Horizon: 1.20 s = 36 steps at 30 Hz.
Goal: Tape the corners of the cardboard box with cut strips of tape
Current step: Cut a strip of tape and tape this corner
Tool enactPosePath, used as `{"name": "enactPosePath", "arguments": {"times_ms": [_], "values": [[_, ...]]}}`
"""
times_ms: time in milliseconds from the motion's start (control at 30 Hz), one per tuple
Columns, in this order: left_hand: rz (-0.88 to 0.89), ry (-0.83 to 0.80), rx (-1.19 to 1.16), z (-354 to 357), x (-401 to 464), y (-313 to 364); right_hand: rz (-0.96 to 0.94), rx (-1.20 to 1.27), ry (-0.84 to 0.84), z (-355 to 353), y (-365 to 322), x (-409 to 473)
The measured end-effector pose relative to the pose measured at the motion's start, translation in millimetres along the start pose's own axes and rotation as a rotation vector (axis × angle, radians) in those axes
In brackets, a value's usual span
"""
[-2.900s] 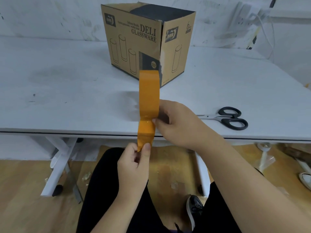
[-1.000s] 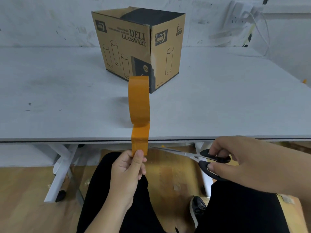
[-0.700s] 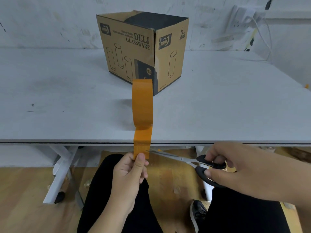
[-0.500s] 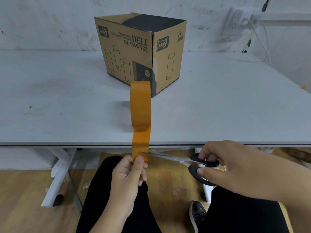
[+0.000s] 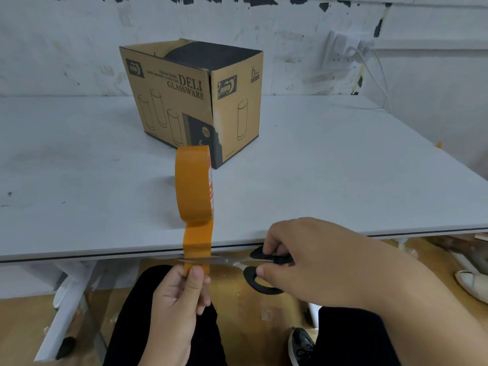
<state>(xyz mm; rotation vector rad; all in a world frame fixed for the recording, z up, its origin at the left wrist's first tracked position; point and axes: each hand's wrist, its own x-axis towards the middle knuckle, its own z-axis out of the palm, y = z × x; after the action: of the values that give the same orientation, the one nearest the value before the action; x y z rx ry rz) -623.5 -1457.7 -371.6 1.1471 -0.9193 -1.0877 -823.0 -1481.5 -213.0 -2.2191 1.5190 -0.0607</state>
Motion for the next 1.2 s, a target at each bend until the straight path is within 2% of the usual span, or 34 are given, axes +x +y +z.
{"name": "enactPosePath", "arguments": {"times_ms": [500,633,700,800,967,1100,1200], "values": [[-0.022,0.007,0.083,-15.3,-15.3,-5.2,-0.07,-0.006,0.028,-3.2,-3.3,-3.8],[-0.019,-0.043,0.165,-25.1,-27.2,4.8,-0.093,0.074,-0.028,-11.2,5.3,-12.4],[-0.098,-0.068,0.143,-39.1,-27.3,9.2,-0.116,0.128,-0.033,-20.1,10.8,-18.3],[-0.199,-0.131,0.093,-52.0,-26.7,21.6,-0.134,0.141,0.05,-36.6,22.1,-25.7],[0.071,-0.108,0.329,-39.0,-28.1,50.2,-0.08,0.05,0.234,-62.0,52.8,-25.1],[0.29,-0.093,0.469,-28.4,-23.4,75.4,0.023,0.038,0.287,-68.4,72.9,-12.7],[0.32,-0.117,0.462,-16.0,-25.4,98.4,0.069,0.032,0.281,-62.2,77.2,0.3]]}}
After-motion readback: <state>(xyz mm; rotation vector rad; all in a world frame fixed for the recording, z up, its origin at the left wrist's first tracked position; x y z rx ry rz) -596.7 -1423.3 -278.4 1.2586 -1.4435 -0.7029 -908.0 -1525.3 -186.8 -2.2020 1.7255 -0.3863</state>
